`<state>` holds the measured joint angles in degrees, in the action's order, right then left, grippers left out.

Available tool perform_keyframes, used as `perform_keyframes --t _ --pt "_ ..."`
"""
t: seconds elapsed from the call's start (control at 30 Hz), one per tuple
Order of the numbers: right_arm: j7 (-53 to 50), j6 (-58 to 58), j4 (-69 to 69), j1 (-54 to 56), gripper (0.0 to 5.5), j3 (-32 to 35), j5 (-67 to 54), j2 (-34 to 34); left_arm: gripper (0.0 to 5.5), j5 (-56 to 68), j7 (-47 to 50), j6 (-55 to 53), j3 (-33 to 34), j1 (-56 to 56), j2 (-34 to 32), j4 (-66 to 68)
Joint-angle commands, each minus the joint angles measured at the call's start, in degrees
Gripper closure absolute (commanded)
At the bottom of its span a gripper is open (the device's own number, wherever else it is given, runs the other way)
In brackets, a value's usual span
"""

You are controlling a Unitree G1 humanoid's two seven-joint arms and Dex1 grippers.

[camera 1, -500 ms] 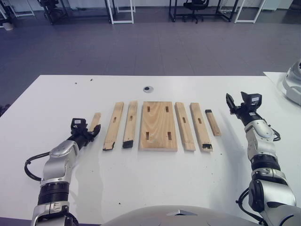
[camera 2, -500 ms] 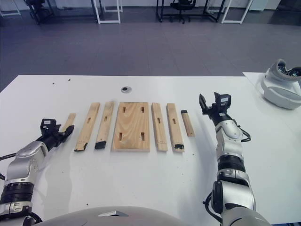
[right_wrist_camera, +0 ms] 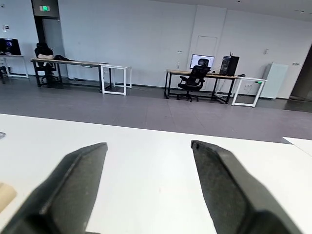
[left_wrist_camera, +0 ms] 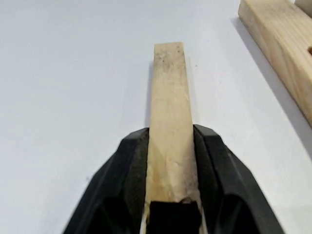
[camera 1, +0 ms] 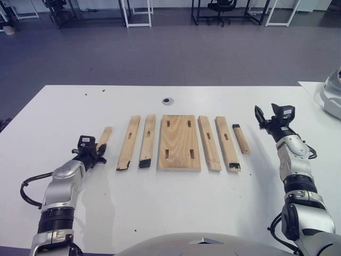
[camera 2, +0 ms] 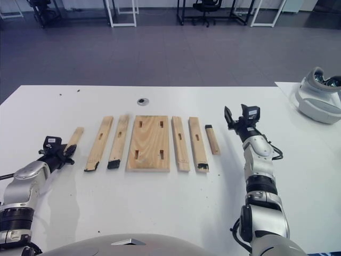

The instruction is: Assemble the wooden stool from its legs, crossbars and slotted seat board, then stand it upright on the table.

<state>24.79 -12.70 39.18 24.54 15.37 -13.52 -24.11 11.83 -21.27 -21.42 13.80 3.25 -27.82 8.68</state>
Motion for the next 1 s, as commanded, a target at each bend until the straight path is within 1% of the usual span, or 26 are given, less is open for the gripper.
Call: perform_keyframes --t 0.03,0.1,0.13,0.2,0.27,0.33,0.4,0.47,0.63,0.77,0.87,0.9,1.0 --pt "4.5 14.3 -12.5 4.1 2.29 -0.9 -10.7 4.4 4.21 3.1 -2.8 8.3 -0.8 6.3 2.7 -7.3" --pt "4.6 27.0 -22.4 7.6 2.29 -1.4 -21.9 8.5 4.21 3.8 -3.4 9.9 -4.1 9.6 5.3 -12.2" --pt "3.7 33.6 -27.0 10.0 2.29 -2.1 -28.0 11.1 4.21 3.6 -4.3 11.3 -6.8 12.2 7.0 -13.7" --pt "1.5 43.0 -32.9 13.1 2.29 -3.1 -36.5 15.1 4.21 3.2 -5.8 13.5 -10.8 16.8 9.6 -14.6" --pt "-1.8 49.4 -36.9 14.8 2.29 -3.4 -43.6 18.7 4.21 2.5 -7.0 15.0 -13.8 21.2 11.1 -14.7" --pt "-4.8 52.7 -38.9 15.5 2.29 -3.0 -47.7 20.8 4.21 2.3 -7.9 15.5 -15.5 23.7 11.9 -15.1" --pt "-6.7 54.2 -40.1 15.5 2.29 -3.1 -49.3 21.9 4.21 2.7 -8.3 15.0 -16.7 24.3 12.3 -16.9" --pt "-8.1 54.6 -40.8 15.3 2.29 -2.9 -50.1 22.7 4.21 2.6 -8.7 14.8 -17.8 23.5 12.1 -18.7" --pt "-11.4 55.1 -40.5 16.2 2.29 -1.2 -52.4 23.7 4.21 1.7 -9.2 15.6 -18.2 20.5 10.6 -20.9" --pt "-13.3 56.1 -42.4 15.8 2.95 -1.7 -53.9 24.2 4.21 -1.2 -9.6 17.0 -19.5 19.9 9.4 -20.7" --pt "-14.6 56.6 -43.3 15.5 3.66 -2.1 -54.3 24.2 4.21 -2.9 -9.3 17.1 -20.0 20.0 9.2 -20.2" --pt "-14.9 56.6 -43.4 15.3 3.79 -2.2 -54.2 24.1 4.21 -3.1 -9.2 17.2 -20.1 20.0 9.2 -20.1" --pt "-15.3 56.8 -43.6 15.0 4.42 -2.5 -54.0 23.8 4.21 -3.3 -9.5 17.2 -20.1 19.7 9.1 -20.7"
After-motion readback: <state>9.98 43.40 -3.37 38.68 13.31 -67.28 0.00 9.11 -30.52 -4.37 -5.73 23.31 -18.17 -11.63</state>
